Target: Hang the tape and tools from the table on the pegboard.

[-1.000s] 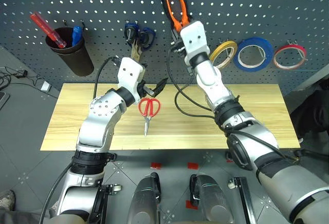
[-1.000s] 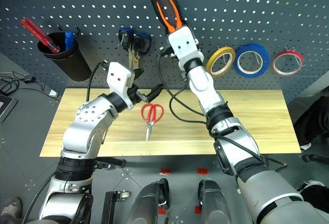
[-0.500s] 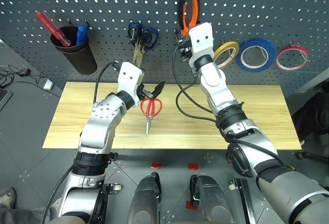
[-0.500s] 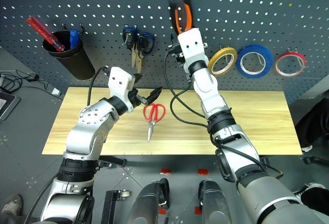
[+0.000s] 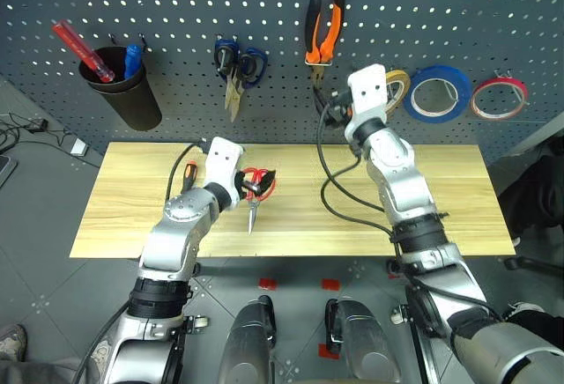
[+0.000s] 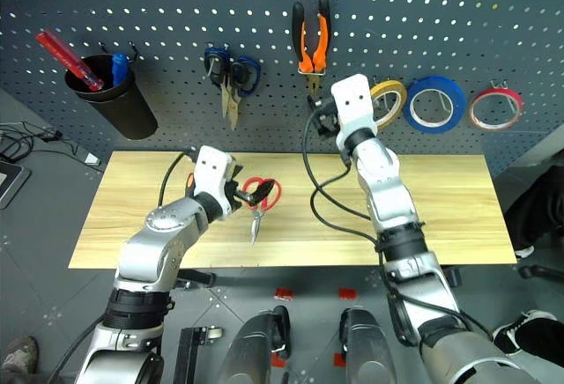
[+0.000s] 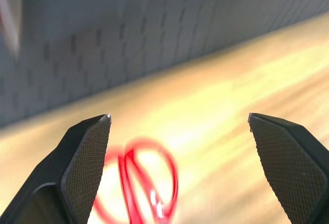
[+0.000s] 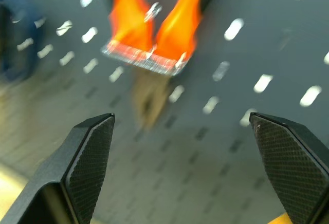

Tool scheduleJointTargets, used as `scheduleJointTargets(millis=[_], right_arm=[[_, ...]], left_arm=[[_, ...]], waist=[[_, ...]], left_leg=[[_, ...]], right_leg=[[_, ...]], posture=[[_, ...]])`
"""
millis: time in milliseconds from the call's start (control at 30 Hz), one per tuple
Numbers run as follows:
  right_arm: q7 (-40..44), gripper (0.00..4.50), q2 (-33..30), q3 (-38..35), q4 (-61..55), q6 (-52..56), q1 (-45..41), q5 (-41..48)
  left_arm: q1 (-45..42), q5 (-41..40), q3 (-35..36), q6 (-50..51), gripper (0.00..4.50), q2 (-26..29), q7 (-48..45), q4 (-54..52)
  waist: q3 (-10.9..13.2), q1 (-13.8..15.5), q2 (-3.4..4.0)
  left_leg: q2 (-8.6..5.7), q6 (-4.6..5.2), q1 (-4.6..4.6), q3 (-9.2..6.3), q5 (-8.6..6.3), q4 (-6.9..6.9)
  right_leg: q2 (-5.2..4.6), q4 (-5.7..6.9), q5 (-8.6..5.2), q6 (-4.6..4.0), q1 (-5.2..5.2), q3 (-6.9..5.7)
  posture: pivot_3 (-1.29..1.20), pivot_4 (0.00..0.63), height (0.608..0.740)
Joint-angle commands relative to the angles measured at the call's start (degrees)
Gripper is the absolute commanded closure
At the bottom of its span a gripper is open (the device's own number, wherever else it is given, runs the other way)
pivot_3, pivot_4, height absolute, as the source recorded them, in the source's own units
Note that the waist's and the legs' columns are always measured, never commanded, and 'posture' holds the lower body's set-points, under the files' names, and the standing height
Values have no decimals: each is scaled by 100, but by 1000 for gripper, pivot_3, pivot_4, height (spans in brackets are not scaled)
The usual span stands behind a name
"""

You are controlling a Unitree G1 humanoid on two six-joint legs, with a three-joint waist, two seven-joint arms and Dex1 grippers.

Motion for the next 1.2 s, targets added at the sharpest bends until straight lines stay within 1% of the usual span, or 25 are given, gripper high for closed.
scheduleJointTargets(millis=[33, 133, 267, 367, 467, 533, 733, 867, 933, 967, 1033, 1067, 1200], right_arm=[[960, 23, -250, 336, -1581, 1038, 522, 720], [1688, 23, -703, 623, -2715, 2004, 1090, 1379], [2017, 23, -1099, 821, -3361, 2692, 1497, 1759], [2105, 23, -1244, 950, -3520, 2878, 1660, 1828], [2126, 23, -1295, 1074, -3580, 2954, 1740, 1855], [2117, 23, -1297, 1105, -3610, 2992, 1754, 1884], [2177, 23, -1356, 1153, -3701, 3106, 1834, 1961], [2238, 23, -1375, 1133, -3775, 3235, 1893, 2062], [2280, 23, -1436, 1132, -3808, 3287, 1927, 2114], [2288, 0, -1460, 1135, -3816, 3299, 1932, 2129], [2296, 0, -1489, 1131, -3828, 3311, 1939, 2144], [2297, 0, -1503, 1122, -3833, 3320, 1942, 2148], [2295, 0, -1542, 1094, -3850, 3344, 1956, 2145]], left_arm=[[147, -99, 239, 627, 0, -144, 369, -533], [308, -117, 363, 1098, 0, -319, 651, -707], [321, -40, 425, 1727, 0, -543, 1057, -669], [280, 39, 311, 1864, 0, -702, 1253, -540], [200, 153, 362, 1922, 0, -980, 1580, -207], [149, 278, 369, 1940, 0, -1059, 1777, 11], [61, 509, 158, 1995, 0, -1123, 1951, 541], [30, 565, 113, 1987, 0, -1161, 1913, 865], [18, 607, -21, 1937, 0, -1132, 1822, 1059], [11, 608, -54, 1930, 372, -1135, 1781, 1126], [-12, 631, -116, 1894, 803, -1135, 1712, 1220], [-46, 636, -149, 1862, 1127, -1132, 1670, 1304], [-239, 664, -143, 1658, 1127, -1127, 1574, 1730]], waist=[[0, 8, 0], [0, 12, 0], [1, 12, -1], [1, 16, -2], [0, 25, -4], [0, 22, -4], [-1, 28, -5], [-1, 28, -6], [-2, 27, -6], [-2, 27, -5], [-4, 27, -6], [-5, 26, -6], [-10, 29, -7]], left_leg=[[0, 0, 0, -1, 0, 1], [-2, 2, 0, -7, -1, 4], [-3, 3, 1, -16, -2, 6], [-3, 3, 1, -21, -2, 6], [-7, 3, 1, -23, -2, 6], [-9, 3, 1, -23, -1, 7], [-8, 2, 0, -23, -1, 5], [-12, 2, 0, -23, -1, 6], [-10, 2, 1, -24, -1, 6], [-9, 2, 2, -25, -1, 6], [-10, 2, 3, -26, -1, 6], [-10, 2, 4, -26, -1, 6], [-11, 2, 5, -28, -1, 7]], right_leg=[[0, 2, 0, 0, 0, 0], [0, 3, 0, 0, 3, 0], [0, 5, 0, 0, 6, -5], [1, 8, 0, 0, 7, -9], [0, 8, 0, 1, 8, -9], [0, 6, 1, 1, 8, -9], [-1, 4, 0, 1, 8, -12], [-4, 2, 0, 2, 9, -11], [-4, 5, 0, 2, 10, -13], [-4, 6, 0, 1, 10, -15], [-4, 7, 0, 1, 12, -15], [-5, 7, 0, 1, 13, -15], [-5, 7, 1, 3, 16, -17]], posture=[[-100, 299, 740], [-108, 306, 740], [-108, 306, 740], [-108, 306, 740], [-95, 297, 740], [-95, 297, 740], [-98, 297, 740], [-103, 297, 740], [-109, 298, 740], [-113, 298, 740], [-118, 299, 740], [-122, 299, 740], [-129, 300, 740]])
